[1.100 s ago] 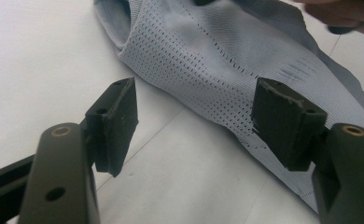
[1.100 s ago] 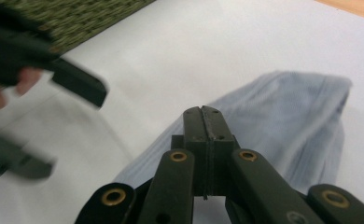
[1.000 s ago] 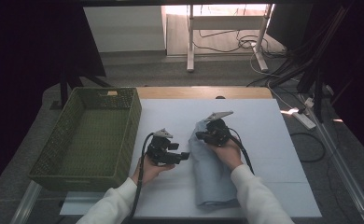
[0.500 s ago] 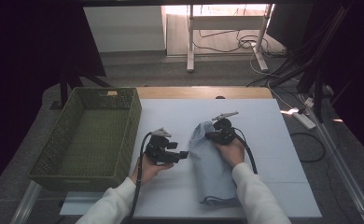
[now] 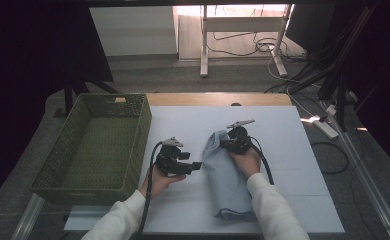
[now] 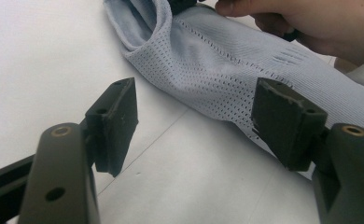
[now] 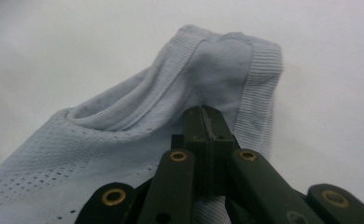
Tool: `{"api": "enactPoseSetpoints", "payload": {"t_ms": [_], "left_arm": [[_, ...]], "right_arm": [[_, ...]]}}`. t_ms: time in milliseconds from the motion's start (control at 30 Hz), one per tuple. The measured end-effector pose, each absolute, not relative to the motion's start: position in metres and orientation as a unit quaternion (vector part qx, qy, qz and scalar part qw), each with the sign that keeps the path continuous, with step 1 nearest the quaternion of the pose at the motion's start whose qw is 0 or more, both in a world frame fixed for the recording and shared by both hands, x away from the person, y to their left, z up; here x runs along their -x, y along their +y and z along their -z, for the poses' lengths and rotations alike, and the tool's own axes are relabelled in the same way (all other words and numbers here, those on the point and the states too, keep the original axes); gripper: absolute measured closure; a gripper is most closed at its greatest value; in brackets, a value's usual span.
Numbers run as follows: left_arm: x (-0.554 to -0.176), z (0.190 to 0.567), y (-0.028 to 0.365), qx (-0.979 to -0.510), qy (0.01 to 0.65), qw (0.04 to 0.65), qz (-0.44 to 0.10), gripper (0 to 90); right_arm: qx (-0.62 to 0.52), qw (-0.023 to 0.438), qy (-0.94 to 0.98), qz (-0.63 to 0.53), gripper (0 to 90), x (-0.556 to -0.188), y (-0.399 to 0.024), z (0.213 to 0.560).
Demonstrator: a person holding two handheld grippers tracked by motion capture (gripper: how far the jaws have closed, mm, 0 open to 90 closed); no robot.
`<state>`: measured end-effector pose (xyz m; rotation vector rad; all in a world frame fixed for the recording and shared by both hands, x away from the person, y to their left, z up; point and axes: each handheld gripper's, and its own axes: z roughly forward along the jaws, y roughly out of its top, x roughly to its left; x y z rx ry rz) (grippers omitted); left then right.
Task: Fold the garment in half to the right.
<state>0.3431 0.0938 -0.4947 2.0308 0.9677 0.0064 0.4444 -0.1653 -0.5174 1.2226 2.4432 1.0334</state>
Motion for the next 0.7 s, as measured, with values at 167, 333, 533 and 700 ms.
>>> {"api": "enactPoseSetpoints", "payload": {"t_ms": [167, 333, 533, 700], "left_arm": [[-0.344, 0.495, 0.094, -0.814, 0.389, 0.432, -0.002, 32.3], [-0.344, 0.495, 0.095, -0.814, 0.389, 0.431, -0.002, 32.3], [-0.344, 0.494, 0.094, -0.813, 0.389, 0.433, -0.004, 32.3], [-0.343, 0.492, 0.096, -0.812, 0.389, 0.435, -0.005, 32.3]], "right_arm": [[-0.413, 0.112, 0.829, -0.360, 89.4, -0.442, -0.166, 0.512], [-0.388, 0.110, 0.825, -0.396, 89.4, -0.434, -0.161, 0.491], [-0.355, 0.104, 0.834, -0.410, 89.4, -0.426, -0.145, 0.473], [-0.366, 0.100, 0.842, -0.383, 89.4, -0.436, -0.136, 0.485]]}}
